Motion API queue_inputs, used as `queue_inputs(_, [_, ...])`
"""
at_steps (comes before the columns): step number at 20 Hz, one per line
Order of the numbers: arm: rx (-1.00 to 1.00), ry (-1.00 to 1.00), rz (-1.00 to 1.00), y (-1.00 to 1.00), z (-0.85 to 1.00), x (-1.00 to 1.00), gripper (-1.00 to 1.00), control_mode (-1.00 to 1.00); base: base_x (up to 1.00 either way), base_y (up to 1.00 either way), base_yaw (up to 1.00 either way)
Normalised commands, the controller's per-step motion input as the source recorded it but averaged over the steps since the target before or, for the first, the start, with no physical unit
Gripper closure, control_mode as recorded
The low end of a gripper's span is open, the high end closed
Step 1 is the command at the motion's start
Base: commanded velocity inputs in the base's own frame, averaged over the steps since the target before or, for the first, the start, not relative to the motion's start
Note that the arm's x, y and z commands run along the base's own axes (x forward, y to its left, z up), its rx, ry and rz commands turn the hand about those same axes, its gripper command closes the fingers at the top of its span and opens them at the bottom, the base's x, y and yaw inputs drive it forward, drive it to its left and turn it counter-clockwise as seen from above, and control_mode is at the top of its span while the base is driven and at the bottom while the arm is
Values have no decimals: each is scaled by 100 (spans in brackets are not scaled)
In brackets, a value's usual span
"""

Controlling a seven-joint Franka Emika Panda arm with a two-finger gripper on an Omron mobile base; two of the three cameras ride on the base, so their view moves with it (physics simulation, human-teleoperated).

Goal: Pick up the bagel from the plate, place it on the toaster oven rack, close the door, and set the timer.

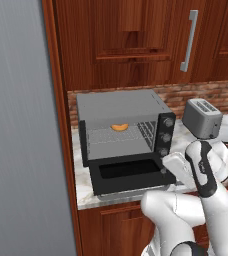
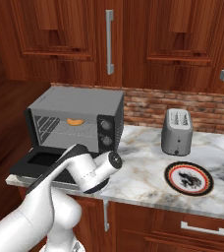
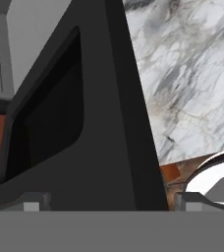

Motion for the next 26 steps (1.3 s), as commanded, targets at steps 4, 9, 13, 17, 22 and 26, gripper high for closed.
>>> queue_inputs(4, [4,4,-1,4,-25,-2,-100,-100,0,0,0])
queue_inputs(9, [8,4,0,27,-14,-5,-100,-100,0,0,0])
queue_inputs(13, [13,0,0,46,1,0,-100,-100,0,0,0])
queue_inputs(17, [15,0,0,52,12,0,-100,-100,0,0,0])
queue_inputs(22, [12,-2,0,45,30,10,-100,-100,0,0,0])
queue_inputs(26, [11,-6,-3,46,37,21,-100,-100,0,0,0])
